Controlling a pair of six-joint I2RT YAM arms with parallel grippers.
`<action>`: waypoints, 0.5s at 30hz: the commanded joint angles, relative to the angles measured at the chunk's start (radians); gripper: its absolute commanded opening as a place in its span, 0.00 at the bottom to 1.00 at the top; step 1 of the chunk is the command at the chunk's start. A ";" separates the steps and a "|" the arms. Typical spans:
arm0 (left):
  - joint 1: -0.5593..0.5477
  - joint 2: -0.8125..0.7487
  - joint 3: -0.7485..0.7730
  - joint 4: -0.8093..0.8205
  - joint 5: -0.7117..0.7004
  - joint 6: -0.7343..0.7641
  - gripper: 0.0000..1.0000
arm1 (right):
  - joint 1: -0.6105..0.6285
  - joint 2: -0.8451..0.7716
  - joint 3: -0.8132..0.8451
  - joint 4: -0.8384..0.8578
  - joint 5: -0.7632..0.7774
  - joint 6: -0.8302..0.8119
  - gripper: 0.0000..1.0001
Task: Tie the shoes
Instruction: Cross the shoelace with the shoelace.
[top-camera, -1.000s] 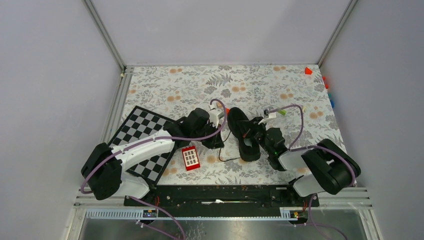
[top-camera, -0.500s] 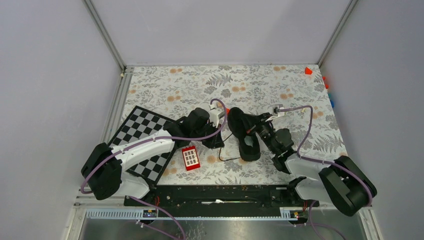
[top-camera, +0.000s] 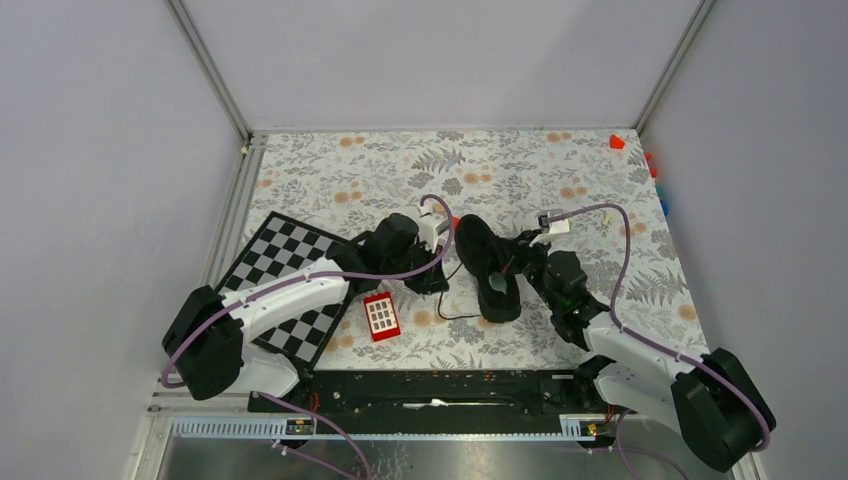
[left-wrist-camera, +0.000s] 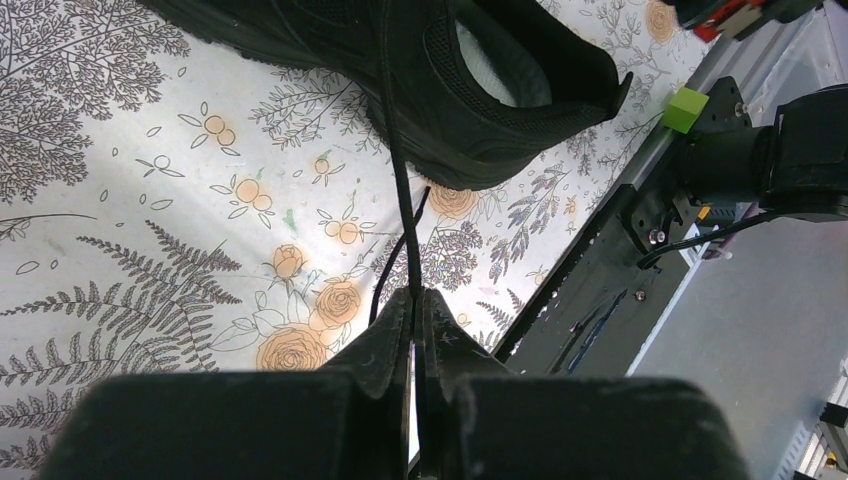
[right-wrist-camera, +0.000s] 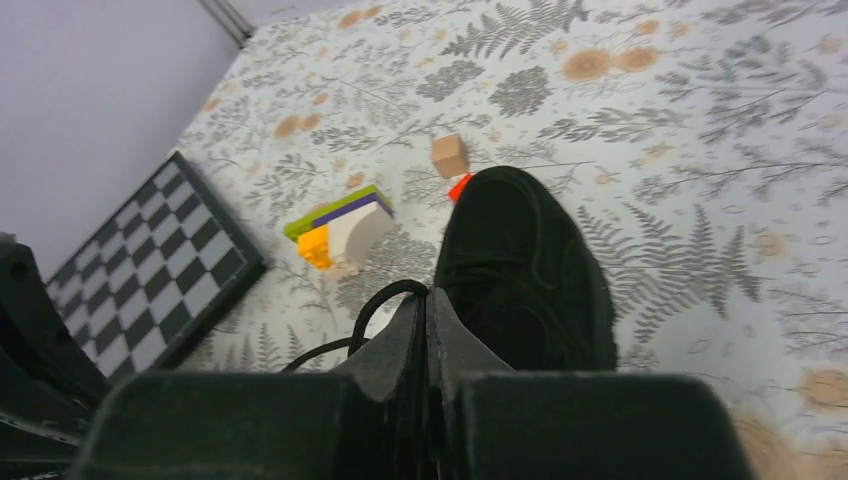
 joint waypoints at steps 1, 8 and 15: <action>0.009 -0.021 0.053 0.051 -0.025 0.012 0.00 | -0.003 -0.093 0.078 -0.195 0.089 -0.150 0.00; 0.010 -0.019 0.081 0.052 -0.049 0.005 0.00 | -0.003 -0.155 0.155 -0.451 0.038 -0.244 0.00; 0.010 -0.006 0.113 0.045 -0.088 0.005 0.00 | -0.002 -0.148 0.176 -0.585 -0.092 -0.197 0.00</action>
